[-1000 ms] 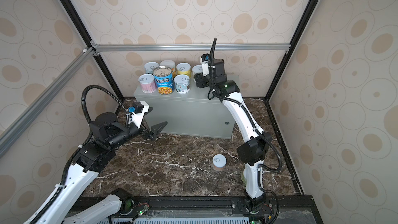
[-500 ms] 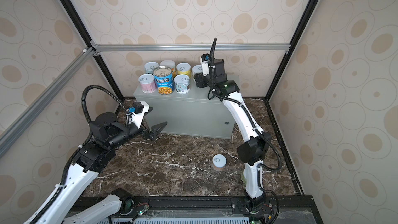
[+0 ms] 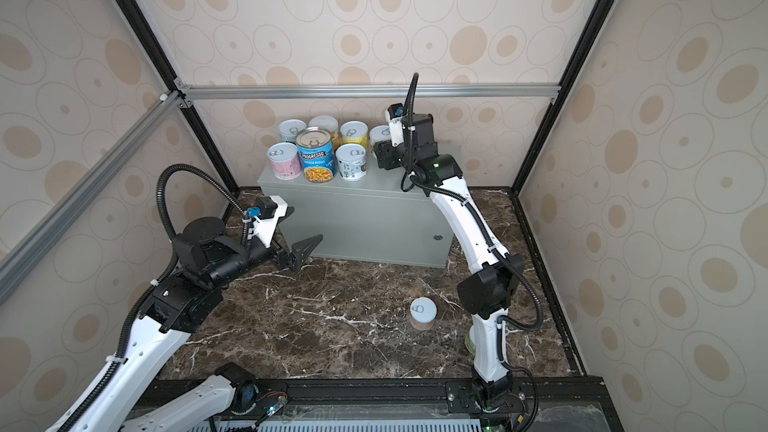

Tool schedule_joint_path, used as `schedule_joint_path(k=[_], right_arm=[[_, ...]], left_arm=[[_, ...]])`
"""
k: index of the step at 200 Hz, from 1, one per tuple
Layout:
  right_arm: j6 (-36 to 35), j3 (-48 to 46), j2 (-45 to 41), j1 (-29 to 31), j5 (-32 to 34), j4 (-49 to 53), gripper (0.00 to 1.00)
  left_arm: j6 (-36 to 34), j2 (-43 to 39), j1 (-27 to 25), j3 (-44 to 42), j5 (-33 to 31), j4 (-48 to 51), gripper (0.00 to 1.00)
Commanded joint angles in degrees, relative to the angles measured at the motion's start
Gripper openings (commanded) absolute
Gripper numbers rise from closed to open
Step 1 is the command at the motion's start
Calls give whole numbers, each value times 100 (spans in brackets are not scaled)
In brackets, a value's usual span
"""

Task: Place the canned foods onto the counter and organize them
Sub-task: 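Lower the pink-labelled can beside the yellow-labelled can with the right gripper, then open the right gripper and draw it back from the pink-labelled can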

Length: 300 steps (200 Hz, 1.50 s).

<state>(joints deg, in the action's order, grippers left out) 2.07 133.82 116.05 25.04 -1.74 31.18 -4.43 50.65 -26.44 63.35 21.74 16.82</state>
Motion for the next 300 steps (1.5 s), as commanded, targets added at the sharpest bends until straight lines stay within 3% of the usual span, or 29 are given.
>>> schedule_joint_path(k=[1, 45, 100, 142, 165, 202, 237, 268, 300], right_arm=[[16, 144, 118, -15, -99, 99, 72], [6, 179, 102, -16, -64, 107, 74], [-22, -255, -418, -16, -67, -67, 92], [13, -1884, -1783, -14, 503, -402, 100], [4, -2870, -2792, -12, 870, -405, 100], [221, -4044, -4267, 42, 1122, 477, 100], [626, -4969, -5458, 654, 1661, 1471, 100], [1574, -5910, -6207, 1460, 2188, 2195, 100], [2613, -7174, -6669, 2139, 2398, 2212, 100]], left_arm=[[-191, -108, -42, 195, 3, 40, 98], [-190, -132, -46, 177, -5, 41, 98], [-192, -147, -44, 169, -4, 39, 98], [-182, -179, -41, 151, 16, 23, 98], [-173, -202, -46, 142, 77, -15, 98], [-115, -239, -42, 85, 193, -118, 98], [10, -171, -45, 11, 375, -283, 98], [173, -169, -46, -149, 488, -519, 98], [387, -136, -46, -329, 790, -811, 98]])
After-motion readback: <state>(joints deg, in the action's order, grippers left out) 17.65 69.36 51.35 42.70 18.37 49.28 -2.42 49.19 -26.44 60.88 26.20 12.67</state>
